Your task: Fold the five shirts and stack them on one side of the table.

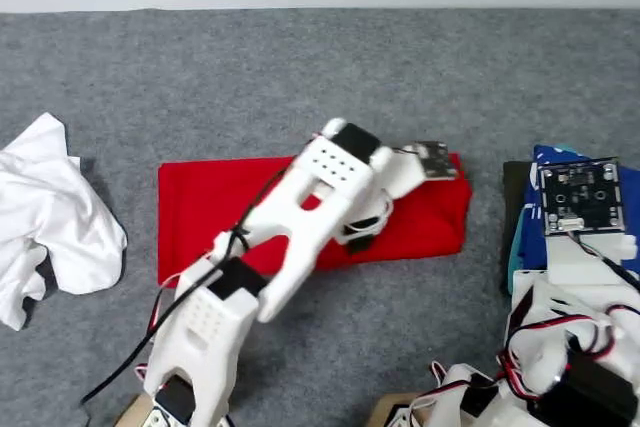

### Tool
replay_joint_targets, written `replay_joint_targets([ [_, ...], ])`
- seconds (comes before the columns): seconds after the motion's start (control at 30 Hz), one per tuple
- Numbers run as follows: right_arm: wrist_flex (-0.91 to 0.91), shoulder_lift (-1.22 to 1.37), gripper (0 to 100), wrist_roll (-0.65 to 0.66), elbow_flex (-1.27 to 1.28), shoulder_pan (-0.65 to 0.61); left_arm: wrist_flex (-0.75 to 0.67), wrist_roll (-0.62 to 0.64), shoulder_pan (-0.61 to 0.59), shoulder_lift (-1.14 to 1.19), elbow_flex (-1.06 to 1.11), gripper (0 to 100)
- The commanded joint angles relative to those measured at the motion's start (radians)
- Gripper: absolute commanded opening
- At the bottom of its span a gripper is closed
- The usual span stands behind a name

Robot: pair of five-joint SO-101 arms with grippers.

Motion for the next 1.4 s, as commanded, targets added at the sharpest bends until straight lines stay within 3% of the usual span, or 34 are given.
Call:
replay_joint_targets([
  [0.0,0.021,0.002,1.0,-0.008,-0.002,0.016,-0.126,-0.003,-0.055,-0.069,0.091,16],
  [0.1,0.021,0.002,1.0,-0.008,-0.002,0.015,-0.198,-0.003,-0.069,-0.069,0.157,16],
  [0.3,0.021,0.002,1.0,-0.008,-0.002,0.013,-0.201,0.000,-0.044,-0.083,0.166,16],
  [0.77,0.021,-0.004,1.0,-0.009,-0.002,0.015,-0.046,0.101,-0.100,-0.382,0.128,11],
  [0.9,0.025,-0.004,1.0,-0.009,-0.002,0.015,-0.046,0.221,-0.232,-0.430,0.127,11],
  [1.07,0.024,-0.004,1.0,-0.008,-0.002,0.015,0.017,0.344,-0.494,-0.407,0.130,12],
  [1.23,0.024,-0.004,1.1,-0.008,-0.002,0.015,0.008,0.350,-0.763,-0.354,0.127,19],
  [1.37,0.021,-0.004,1.2,-0.008,-0.002,0.013,0.011,0.296,-0.896,-0.301,0.130,22],
])
